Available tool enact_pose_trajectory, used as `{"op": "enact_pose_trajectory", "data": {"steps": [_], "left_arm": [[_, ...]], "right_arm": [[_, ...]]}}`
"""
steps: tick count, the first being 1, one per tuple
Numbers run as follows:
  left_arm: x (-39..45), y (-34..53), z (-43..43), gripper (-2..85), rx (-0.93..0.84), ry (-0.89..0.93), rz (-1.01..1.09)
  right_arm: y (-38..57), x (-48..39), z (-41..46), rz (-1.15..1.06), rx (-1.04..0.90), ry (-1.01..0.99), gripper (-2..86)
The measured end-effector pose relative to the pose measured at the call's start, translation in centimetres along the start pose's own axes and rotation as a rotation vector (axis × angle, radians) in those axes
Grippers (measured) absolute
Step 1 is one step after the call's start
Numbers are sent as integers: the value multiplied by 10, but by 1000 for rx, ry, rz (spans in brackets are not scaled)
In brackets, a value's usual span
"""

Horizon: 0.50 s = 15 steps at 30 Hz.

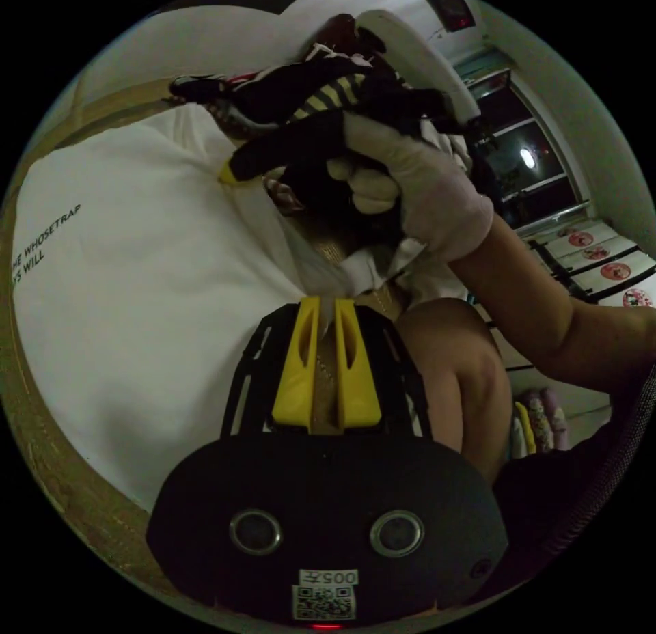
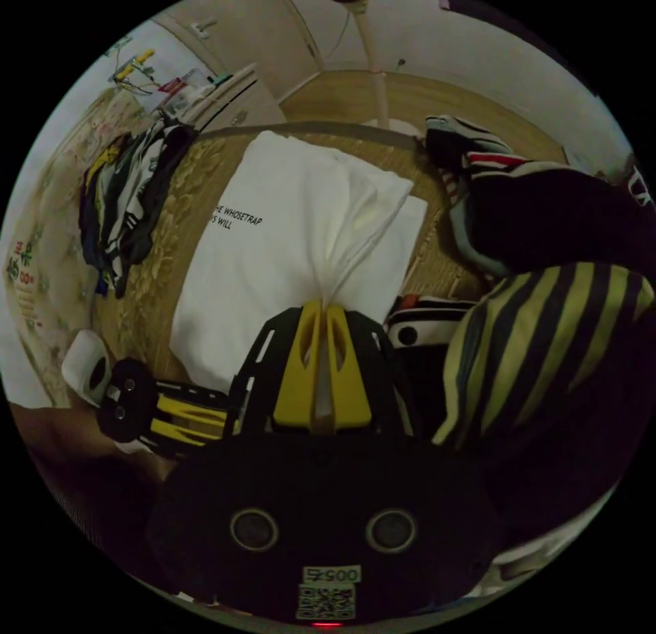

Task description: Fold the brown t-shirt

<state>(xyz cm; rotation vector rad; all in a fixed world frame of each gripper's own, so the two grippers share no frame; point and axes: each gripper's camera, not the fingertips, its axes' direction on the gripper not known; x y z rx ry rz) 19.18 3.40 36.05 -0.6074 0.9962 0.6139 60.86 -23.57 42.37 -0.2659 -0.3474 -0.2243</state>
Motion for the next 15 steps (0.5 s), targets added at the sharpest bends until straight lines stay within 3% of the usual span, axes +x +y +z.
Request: {"op": "enact_pose_trajectory", "data": {"steps": [4, 6, 10, 15], "left_arm": [[8, 11, -12, 46, 65, 8, 25], [10, 23, -31, 38, 128, -90, 20], [-11, 41, -46, 37, 149, -220, -78], [-48, 61, -70, 48, 151, -398, -231]], "right_arm": [[25, 19, -11, 70, 111, -87, -17], [32, 21, -22, 69, 159, -121, -17], [39, 28, 1, 71, 11, 76, -16], [61, 30, -16, 60, 47, 75, 5]]}}
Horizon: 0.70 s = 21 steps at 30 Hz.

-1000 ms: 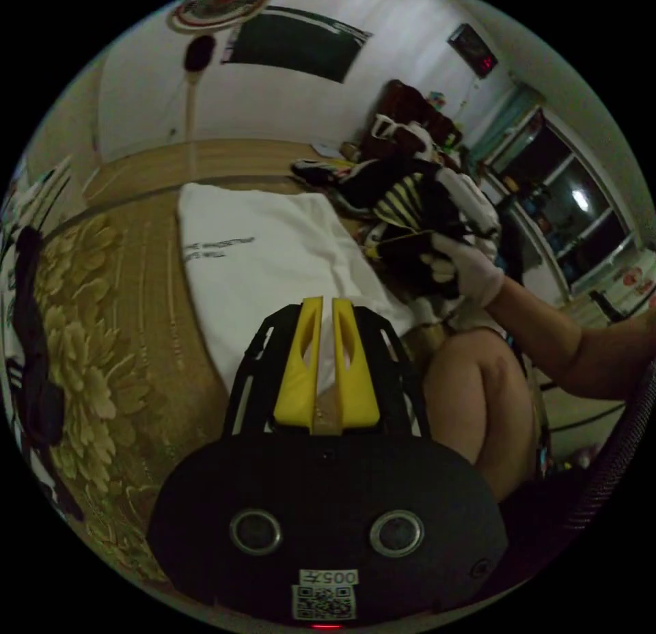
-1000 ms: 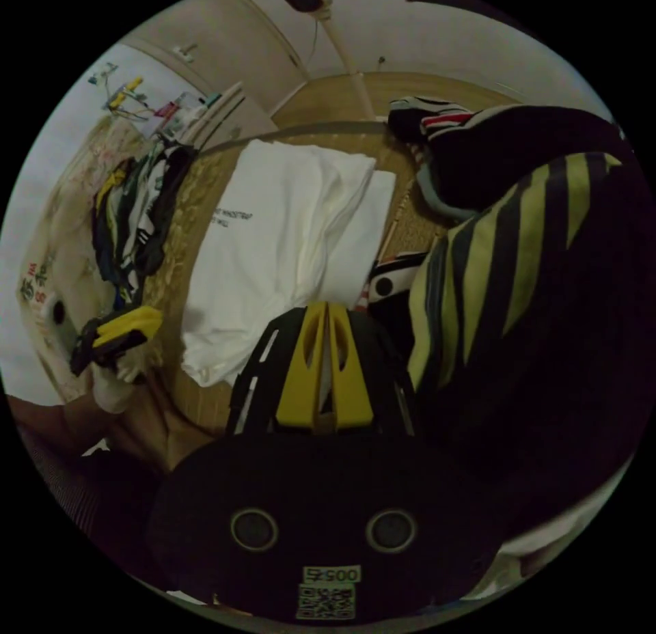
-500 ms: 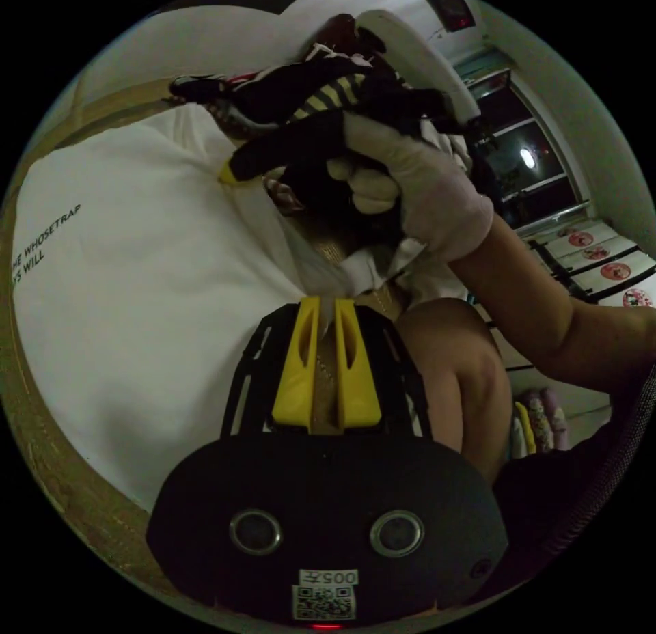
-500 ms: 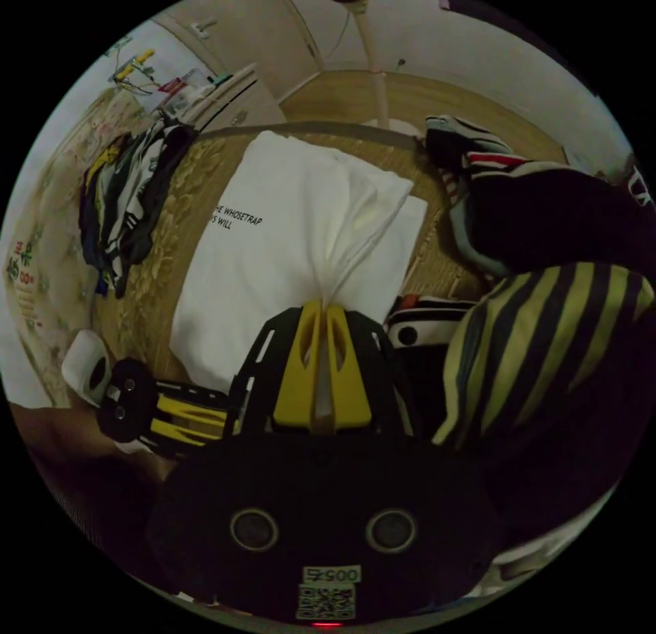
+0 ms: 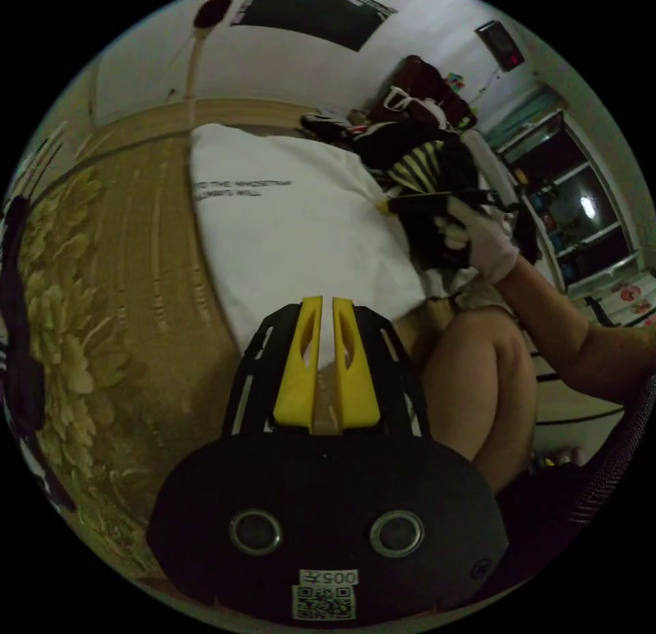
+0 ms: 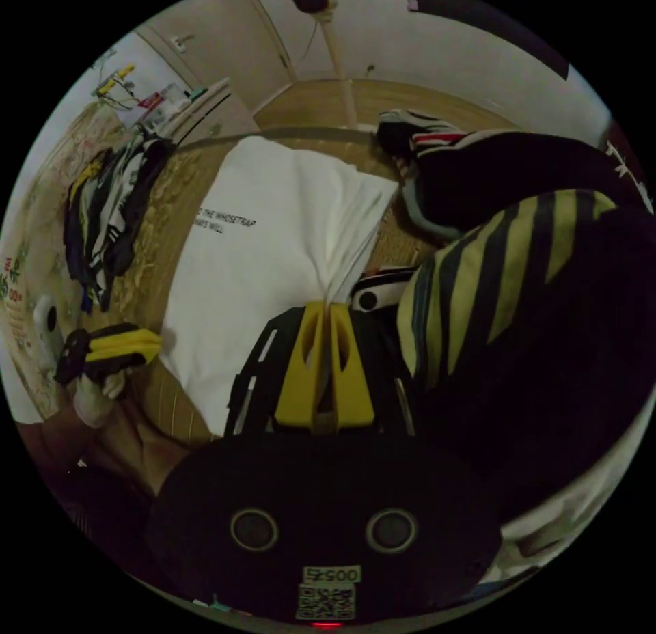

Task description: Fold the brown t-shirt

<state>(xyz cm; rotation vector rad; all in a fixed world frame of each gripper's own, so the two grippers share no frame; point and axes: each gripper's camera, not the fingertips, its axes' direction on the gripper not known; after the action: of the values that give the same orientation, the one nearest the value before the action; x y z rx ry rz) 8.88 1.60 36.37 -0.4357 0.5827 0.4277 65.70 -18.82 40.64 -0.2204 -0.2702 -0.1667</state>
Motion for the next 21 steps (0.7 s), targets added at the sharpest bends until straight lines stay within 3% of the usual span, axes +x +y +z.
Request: {"op": "enact_pose_trajectory", "data": {"steps": [4, 9, 14, 21], "left_arm": [[-25, -2, 4, 71, -56, -84, -49], [-45, -22, 28, 146, -129, -16, -44], [-51, -38, 50, 160, -189, 29, 5], [-102, -50, 73, 105, -139, 306, -148]], "right_arm": [[28, 11, -7, -1, -98, -93, 53], [52, 15, 7, -11, -170, -191, 90], [67, 6, 30, -40, -288, -205, 115], [78, 4, 44, -20, -288, -223, 90]]}}
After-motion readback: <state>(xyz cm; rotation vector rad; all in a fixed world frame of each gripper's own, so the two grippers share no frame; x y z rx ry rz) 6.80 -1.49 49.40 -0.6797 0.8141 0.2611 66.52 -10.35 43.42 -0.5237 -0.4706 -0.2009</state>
